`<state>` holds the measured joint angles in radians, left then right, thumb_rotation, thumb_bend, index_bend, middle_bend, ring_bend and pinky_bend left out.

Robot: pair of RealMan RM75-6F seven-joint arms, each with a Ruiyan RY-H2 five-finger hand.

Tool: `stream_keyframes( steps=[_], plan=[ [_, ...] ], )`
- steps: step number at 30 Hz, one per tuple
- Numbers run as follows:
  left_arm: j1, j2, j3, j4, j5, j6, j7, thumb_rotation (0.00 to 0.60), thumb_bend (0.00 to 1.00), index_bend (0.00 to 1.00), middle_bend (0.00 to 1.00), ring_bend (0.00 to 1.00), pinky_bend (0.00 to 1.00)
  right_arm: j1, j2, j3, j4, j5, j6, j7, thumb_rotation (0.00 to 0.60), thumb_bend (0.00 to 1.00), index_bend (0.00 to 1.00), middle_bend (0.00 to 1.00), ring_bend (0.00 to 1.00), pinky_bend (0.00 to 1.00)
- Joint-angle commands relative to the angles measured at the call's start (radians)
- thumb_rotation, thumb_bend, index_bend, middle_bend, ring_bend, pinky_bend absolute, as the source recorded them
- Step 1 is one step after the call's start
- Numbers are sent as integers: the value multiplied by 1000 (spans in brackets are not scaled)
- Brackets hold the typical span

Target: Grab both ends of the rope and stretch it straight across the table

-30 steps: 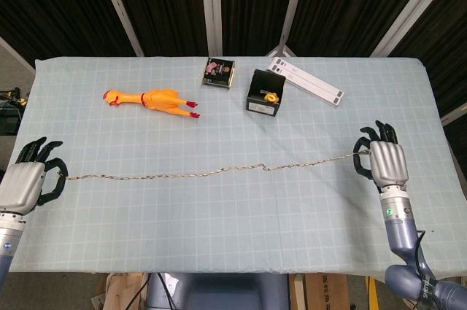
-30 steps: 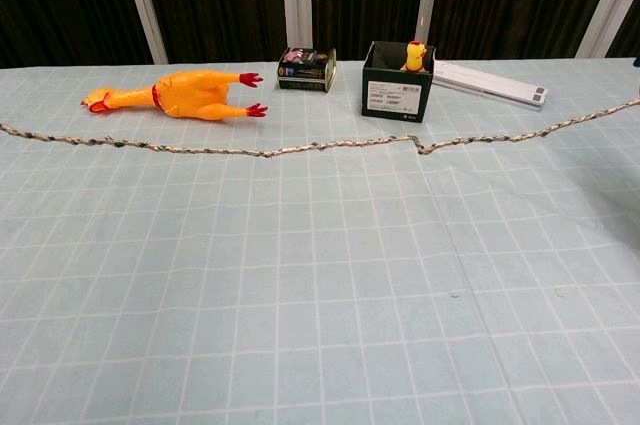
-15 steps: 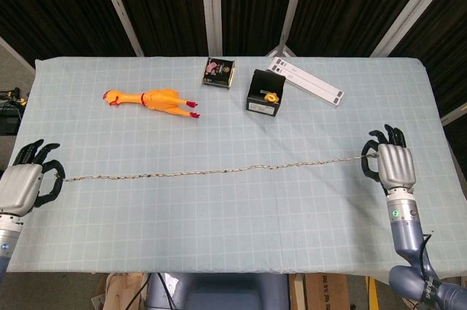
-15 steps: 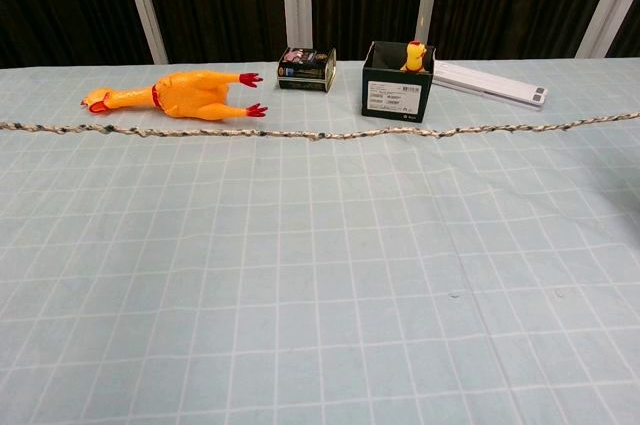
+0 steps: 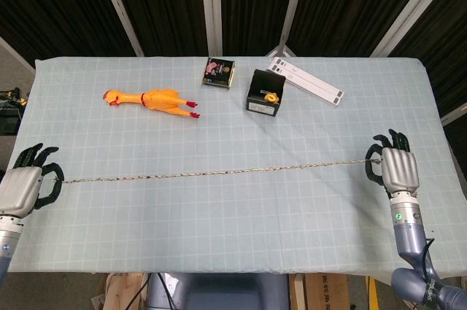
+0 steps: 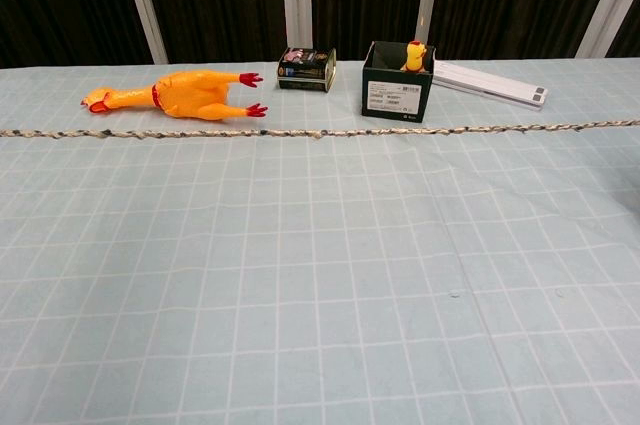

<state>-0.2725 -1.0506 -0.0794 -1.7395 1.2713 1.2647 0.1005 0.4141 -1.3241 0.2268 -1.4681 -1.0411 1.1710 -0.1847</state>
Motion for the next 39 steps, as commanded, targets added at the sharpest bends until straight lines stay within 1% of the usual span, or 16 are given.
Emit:
stream_keyframes(
  steps=[1, 12, 19, 23, 32, 39],
  plan=[
    [-1, -7, 0, 9, -1, -6, -1, 600, 635, 607, 130, 0, 0, -2, -1, -1, -2, -1, 1, -3, 600, 516, 581, 252, 8, 0],
    [-9, -46, 2, 45, -5, -27, 6, 600, 636, 607, 130, 0, 0, -11, -1, -5, -3, -2, 5, -9, 600, 516, 581, 252, 8, 0],
    [-8, -54, 0, 55, -10, -27, 10, 600, 636, 607, 130, 0, 0, -15, -5, -4, 3, 0, 7, -9, 600, 516, 581, 252, 8, 0],
    [-8, -59, 4, 61, -12, -35, 17, 600, 636, 607, 129, 0, 0, -22, -5, -12, 9, 2, -1, -5, 600, 516, 581, 252, 8, 0],
    [-19, -81, 16, 68, -23, -65, 63, 600, 635, 606, 128, 0, 0, -27, -16, -34, 12, -10, -18, -15, 600, 516, 581, 252, 8, 0],
    [-33, -125, 31, 95, -37, -99, 114, 600, 634, 604, 128, 0, 0, -30, -35, -44, 14, -10, -15, -37, 600, 516, 581, 252, 8, 0]
  ],
)
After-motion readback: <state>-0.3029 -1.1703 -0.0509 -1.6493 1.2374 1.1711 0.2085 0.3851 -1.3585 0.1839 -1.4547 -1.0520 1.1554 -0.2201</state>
